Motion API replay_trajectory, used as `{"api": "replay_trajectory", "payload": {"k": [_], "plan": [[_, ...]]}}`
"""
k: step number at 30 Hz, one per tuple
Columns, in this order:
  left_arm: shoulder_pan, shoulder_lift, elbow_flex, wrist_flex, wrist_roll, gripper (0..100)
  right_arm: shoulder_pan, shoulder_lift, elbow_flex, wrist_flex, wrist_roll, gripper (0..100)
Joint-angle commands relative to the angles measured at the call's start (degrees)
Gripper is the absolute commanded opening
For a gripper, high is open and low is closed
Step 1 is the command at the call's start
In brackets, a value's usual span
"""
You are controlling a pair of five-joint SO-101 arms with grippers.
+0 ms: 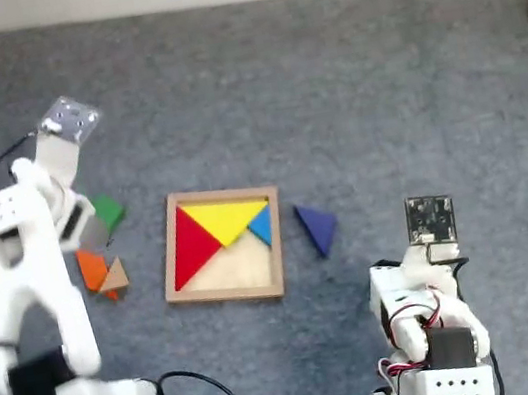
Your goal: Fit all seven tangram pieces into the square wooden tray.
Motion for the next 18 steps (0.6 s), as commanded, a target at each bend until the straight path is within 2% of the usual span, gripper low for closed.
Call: {"api": "replay_trajectory", "payload": {"k": [1,7,18], "plan": [[-0.31,10.59,-12.62,-0.62,-0.26,28,0.75,-1.01,8.57,-1.19,0.35,0.9],[1.19,22.64,-22.11,-0.26,-0.09,28,0.75,-1.01,8.57,-1.19,0.35,0.9],[5.14,37.58,-31.60,-0.26,-0.09,28,0.75,-1.01,8.57,-1.19,0.35,0.9]]}}
